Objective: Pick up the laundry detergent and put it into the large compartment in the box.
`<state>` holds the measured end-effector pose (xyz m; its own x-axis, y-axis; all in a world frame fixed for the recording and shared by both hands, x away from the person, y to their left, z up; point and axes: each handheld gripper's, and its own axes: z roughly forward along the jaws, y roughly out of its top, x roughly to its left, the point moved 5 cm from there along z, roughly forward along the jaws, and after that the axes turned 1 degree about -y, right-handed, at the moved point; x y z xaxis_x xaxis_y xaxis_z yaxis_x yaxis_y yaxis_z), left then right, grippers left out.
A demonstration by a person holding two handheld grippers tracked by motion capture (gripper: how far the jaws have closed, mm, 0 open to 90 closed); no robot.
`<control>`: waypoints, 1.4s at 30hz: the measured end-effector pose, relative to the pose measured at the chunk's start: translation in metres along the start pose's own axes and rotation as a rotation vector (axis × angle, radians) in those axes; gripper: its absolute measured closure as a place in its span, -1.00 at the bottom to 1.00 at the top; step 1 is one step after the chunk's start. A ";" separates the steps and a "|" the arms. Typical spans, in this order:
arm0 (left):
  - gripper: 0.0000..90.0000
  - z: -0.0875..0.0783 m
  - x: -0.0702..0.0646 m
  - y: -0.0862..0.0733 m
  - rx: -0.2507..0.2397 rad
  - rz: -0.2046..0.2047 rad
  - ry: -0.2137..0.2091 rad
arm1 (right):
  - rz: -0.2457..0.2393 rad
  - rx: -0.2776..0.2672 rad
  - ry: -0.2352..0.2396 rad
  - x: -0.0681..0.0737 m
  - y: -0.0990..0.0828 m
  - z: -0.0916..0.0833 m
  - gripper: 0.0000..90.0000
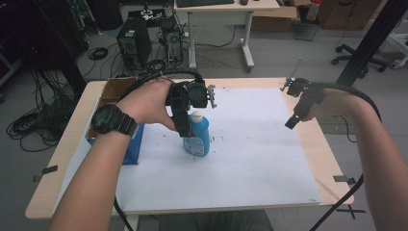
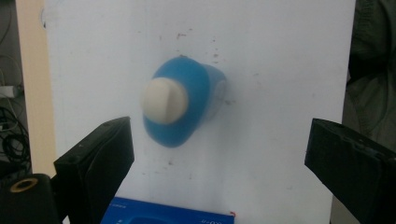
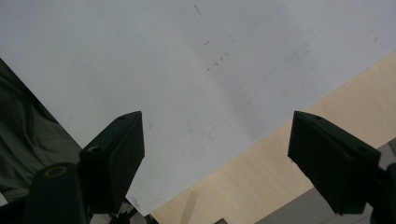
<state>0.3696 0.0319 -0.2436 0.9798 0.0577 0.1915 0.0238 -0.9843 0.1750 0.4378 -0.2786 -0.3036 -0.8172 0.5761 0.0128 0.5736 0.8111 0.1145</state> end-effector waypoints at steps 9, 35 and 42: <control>-0.83 0.002 0.010 0.000 -0.012 -0.007 -0.002 | 0.008 0.008 0.001 -0.002 0.000 0.002 -0.59; -0.82 0.011 0.030 0.004 -0.011 0.033 -0.014 | 0.010 0.019 0.004 -0.003 0.000 0.005 -0.58; -0.82 0.018 0.029 0.007 0.006 0.053 -0.045 | 0.008 0.021 0.008 -0.003 0.001 0.008 -0.58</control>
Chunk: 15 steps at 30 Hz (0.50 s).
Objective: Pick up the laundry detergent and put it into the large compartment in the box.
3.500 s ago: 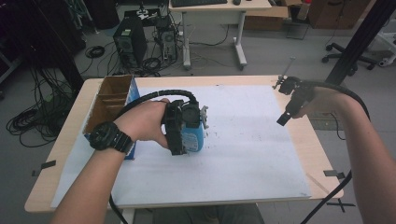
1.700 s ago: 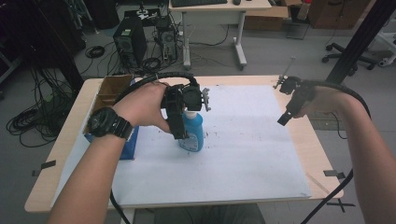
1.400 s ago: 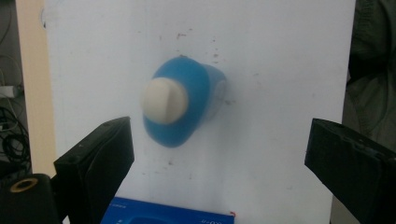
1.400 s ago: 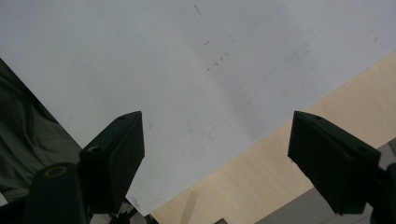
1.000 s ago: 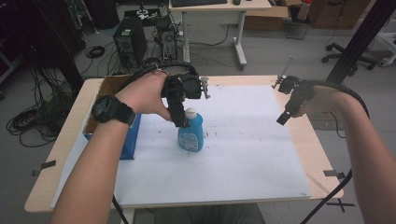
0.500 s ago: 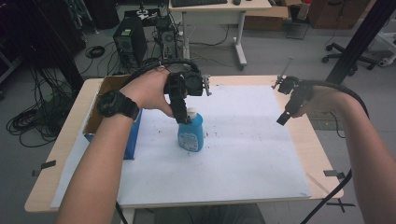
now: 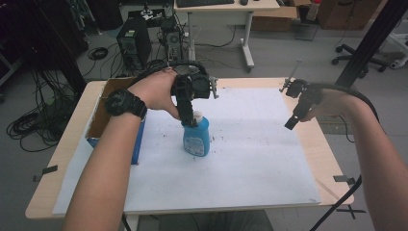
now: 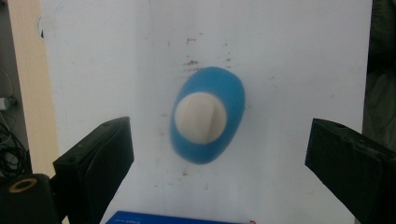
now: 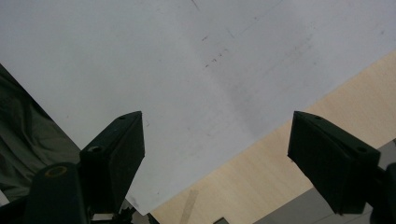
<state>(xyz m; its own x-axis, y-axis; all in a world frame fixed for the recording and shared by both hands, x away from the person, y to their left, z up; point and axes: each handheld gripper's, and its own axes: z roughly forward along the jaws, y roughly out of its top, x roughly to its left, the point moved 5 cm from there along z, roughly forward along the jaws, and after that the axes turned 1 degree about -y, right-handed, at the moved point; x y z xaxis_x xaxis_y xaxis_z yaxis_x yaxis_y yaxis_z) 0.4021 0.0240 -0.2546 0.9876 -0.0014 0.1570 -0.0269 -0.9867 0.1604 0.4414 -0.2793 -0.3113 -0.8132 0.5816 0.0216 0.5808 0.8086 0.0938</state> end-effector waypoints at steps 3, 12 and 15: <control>-0.82 0.003 0.001 0.002 0.004 0.011 -0.002 | -0.001 0.000 0.002 0.000 0.000 0.001 -0.58; -0.82 0.008 0.003 0.002 0.014 0.020 -0.010 | 0.001 0.003 0.004 -0.001 -0.001 0.003 -0.58; -0.81 0.009 0.004 0.002 0.019 0.022 -0.012 | 0.000 0.002 0.005 -0.001 -0.001 0.004 -0.58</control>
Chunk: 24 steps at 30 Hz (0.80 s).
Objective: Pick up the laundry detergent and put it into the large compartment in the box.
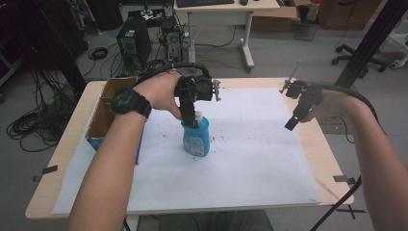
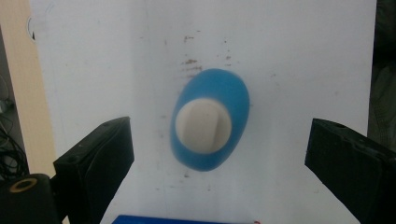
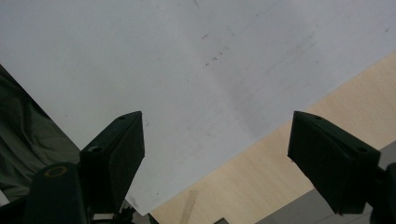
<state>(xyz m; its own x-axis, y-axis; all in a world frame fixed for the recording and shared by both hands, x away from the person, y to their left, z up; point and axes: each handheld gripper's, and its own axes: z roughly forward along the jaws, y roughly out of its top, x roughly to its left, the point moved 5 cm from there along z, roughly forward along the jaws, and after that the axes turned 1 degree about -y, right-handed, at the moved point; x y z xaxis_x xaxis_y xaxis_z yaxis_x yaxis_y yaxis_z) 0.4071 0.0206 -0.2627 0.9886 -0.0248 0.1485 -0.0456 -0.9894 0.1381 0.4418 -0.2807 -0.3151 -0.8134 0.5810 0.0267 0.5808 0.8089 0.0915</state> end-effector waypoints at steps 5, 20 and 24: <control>-0.80 0.006 0.002 -0.001 0.016 0.005 -0.001 | 0.000 0.004 0.005 -0.001 -0.001 0.003 -0.58; -0.80 0.019 0.004 -0.001 0.023 0.019 -0.017 | 0.000 0.009 0.011 -0.003 -0.002 0.008 -0.58; -0.80 0.022 0.004 -0.002 0.028 0.023 -0.020 | -0.002 0.009 0.012 -0.003 -0.002 0.009 -0.58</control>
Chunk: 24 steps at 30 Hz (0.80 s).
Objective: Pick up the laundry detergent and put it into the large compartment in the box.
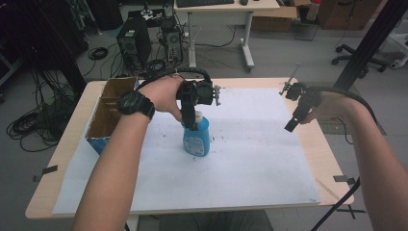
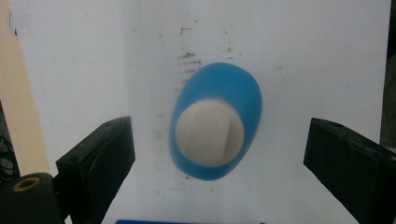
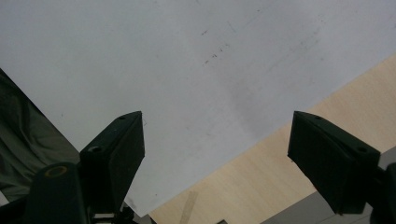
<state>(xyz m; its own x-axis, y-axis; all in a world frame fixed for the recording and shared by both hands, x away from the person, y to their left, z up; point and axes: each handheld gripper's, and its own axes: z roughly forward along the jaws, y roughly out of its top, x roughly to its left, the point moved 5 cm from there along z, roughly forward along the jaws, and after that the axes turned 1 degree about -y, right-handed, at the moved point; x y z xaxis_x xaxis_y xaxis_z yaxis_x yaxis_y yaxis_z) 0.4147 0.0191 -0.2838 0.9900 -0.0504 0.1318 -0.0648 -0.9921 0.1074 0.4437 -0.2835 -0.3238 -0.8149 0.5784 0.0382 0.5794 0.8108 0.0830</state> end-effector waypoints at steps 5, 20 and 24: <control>-0.79 0.007 0.001 -0.002 0.015 -0.009 -0.011 | -0.004 0.002 0.003 0.000 0.000 0.002 -0.58; -0.79 0.018 0.004 0.000 0.022 -0.010 -0.028 | -0.008 0.004 0.005 0.000 0.000 0.005 -0.59; -0.79 0.023 0.004 -0.002 0.024 -0.016 -0.032 | -0.005 0.006 0.006 -0.001 0.000 0.006 -0.58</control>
<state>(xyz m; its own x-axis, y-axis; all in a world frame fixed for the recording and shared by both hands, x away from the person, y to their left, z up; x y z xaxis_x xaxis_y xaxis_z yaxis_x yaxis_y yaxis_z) 0.4219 0.0184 -0.3059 0.9944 -0.0373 0.0988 -0.0459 -0.9953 0.0856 0.4444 -0.2839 -0.3298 -0.8178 0.5738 0.0439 0.5754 0.8142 0.0770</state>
